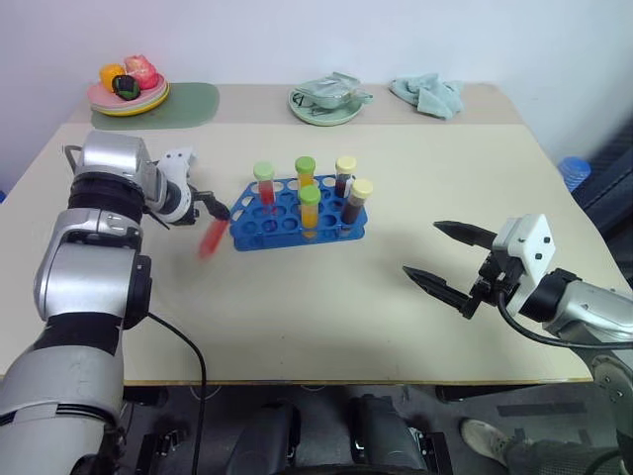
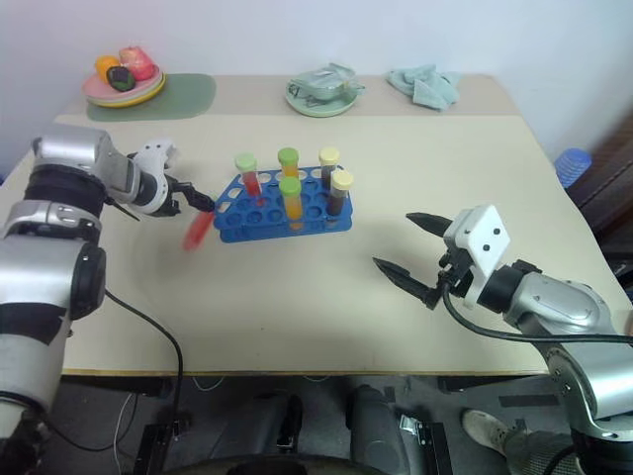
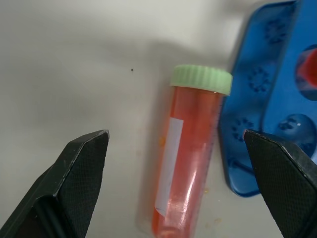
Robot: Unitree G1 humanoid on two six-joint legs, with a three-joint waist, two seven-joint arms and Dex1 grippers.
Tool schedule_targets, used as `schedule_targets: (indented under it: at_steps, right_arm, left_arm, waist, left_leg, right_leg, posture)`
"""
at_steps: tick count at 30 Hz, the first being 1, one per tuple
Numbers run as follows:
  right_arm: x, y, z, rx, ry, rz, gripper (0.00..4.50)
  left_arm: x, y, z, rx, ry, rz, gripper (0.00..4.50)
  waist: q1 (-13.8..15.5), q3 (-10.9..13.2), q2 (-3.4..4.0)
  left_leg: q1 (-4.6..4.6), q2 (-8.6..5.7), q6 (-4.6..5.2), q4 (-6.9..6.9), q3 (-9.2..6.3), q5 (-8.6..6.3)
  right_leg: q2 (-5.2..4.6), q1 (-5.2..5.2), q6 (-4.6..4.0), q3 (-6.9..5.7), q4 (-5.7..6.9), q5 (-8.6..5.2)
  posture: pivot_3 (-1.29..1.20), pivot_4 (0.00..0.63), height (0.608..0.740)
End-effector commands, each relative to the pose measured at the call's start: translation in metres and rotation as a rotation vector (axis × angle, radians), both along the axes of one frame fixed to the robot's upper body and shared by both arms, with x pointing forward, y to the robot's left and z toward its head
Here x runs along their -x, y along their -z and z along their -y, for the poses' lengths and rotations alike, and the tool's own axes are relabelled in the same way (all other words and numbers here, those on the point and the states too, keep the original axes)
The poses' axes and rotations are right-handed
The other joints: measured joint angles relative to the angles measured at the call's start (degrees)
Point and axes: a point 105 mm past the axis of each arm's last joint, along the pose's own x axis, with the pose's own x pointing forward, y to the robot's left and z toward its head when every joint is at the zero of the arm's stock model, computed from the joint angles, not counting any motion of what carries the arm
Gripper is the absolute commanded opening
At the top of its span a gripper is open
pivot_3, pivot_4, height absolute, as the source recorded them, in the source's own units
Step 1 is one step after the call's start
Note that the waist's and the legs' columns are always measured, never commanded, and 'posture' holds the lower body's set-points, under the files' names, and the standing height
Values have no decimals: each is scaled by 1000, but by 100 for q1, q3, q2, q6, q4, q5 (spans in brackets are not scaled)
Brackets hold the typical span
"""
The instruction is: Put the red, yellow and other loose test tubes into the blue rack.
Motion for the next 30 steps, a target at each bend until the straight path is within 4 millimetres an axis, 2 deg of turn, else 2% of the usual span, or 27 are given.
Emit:
schedule_targets:
  at_steps: [1,10,14,17,22,30]
  right_arm:
    - [5,-13,-3,-3,-4,53,4500]
    - [6,-16,-6,-9,6,49,4500]
    - [7,-17,-7,-8,6,46,4500]
    - [9,-18,-7,-7,10,42,4500]
    - [12,-15,-6,-7,21,31,4500]
    - [10,-13,-4,-9,21,27,4500]
  left_arm:
    - [-9,-11,7,-28,6,43,4442]
    - [-20,-10,13,-111,4,85,4442]
    - [-23,-1,12,-156,5,92,4442]
    - [-24,2,15,-168,20,94,3559]
    - [-22,1,13,-161,5,78,1090]
    - [-15,-7,7,-87,-21,51,1090]
  waist:
    - [15,1,-1]
    - [29,1,-3]
    - [29,1,-3]
    - [26,1,-3]
    - [20,1,-3]
    - [7,1,-3]
  left_leg:
    - [-1,0,1,0,0,0]
    - [-5,-3,4,2,0,-2]
    - [-6,-4,5,2,0,-3]
    - [-5,-4,5,2,0,-3]
    - [-5,-4,5,2,0,-3]
    - [-5,-3,4,2,0,-2]
  right_leg:
    - [0,0,0,0,-1,0]
    - [-3,-1,0,-1,-1,0]
    - [-4,-1,0,-2,-2,0]
    - [-4,-1,1,-2,0,0]
    - [-4,-1,1,-1,-1,0]
    - [-1,-4,1,-1,3,0]
  posture:
    - [0,150,740]
    - [0,150,740]
    - [0,150,740]
    - [0,150,740]
    - [0,150,740]
    - [0,150,740]
